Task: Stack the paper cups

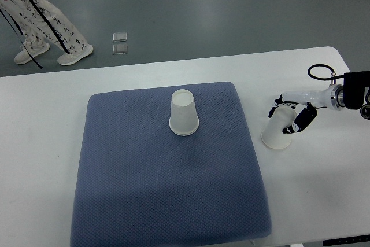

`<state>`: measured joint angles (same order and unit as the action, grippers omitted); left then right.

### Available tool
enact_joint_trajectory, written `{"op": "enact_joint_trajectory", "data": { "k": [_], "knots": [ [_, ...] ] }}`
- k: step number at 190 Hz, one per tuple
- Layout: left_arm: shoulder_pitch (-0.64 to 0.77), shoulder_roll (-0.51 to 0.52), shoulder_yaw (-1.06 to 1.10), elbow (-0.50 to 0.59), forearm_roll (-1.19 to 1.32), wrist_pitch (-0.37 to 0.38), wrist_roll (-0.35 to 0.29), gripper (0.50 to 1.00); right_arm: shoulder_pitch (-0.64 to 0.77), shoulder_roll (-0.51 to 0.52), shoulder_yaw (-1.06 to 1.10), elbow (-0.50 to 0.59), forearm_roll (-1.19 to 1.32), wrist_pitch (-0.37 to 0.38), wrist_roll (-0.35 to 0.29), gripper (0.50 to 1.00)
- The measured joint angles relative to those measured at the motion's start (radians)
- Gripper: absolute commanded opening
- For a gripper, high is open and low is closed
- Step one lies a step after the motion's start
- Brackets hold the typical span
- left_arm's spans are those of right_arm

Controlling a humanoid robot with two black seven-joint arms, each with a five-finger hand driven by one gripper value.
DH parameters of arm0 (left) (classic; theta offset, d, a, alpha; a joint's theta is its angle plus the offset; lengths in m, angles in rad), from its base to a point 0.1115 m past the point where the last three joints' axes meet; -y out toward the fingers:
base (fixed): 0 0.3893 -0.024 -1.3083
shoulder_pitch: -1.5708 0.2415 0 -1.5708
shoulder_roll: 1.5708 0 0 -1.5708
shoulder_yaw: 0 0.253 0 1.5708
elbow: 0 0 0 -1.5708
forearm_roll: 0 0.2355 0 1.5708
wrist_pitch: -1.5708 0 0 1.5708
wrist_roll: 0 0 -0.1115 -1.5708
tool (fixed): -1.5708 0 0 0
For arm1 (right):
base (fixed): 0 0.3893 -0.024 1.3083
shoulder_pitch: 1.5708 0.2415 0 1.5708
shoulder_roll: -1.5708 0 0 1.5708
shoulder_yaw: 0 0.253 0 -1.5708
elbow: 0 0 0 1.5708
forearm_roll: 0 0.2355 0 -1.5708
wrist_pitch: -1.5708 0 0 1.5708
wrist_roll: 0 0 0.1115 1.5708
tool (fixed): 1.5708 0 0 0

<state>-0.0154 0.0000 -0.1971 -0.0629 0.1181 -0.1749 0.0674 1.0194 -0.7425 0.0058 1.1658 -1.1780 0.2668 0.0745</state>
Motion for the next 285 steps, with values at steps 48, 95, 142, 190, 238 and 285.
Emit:
{"op": "enact_joint_trajectory", "data": {
  "k": [48, 95, 142, 190, 238, 285],
  "knots": [
    [0.000, 0.000, 0.000, 0.000, 0.000, 0.000, 0.000, 1.000, 0.072, -0.005, 0.007, 0.000, 0.009, 0.026, 0.002, 0.676],
    [0.000, 0.000, 0.000, 0.000, 0.000, 0.000, 0.000, 1.000, 0.260, -0.014, 0.017, 0.006, 0.047, 0.155, 0.004, 0.678],
    [0.000, 0.000, 0.000, 0.000, 0.000, 0.000, 0.000, 1.000, 0.406, 0.075, 0.017, 0.019, 0.181, 0.208, 0.003, 0.682],
    [0.000, 0.000, 0.000, 0.000, 0.000, 0.000, 0.000, 1.000, 0.502, 0.231, 0.014, 0.004, 0.255, 0.217, -0.003, 0.686],
    [0.000, 0.000, 0.000, 0.000, 0.000, 0.000, 0.000, 1.000, 0.525, 0.340, -0.022, -0.057, 0.258, 0.222, -0.008, 0.695],
    [0.000, 0.000, 0.000, 0.000, 0.000, 0.000, 0.000, 1.000, 0.531, 0.396, -0.058, -0.100, 0.250, 0.222, -0.009, 0.701]
  ]
}}
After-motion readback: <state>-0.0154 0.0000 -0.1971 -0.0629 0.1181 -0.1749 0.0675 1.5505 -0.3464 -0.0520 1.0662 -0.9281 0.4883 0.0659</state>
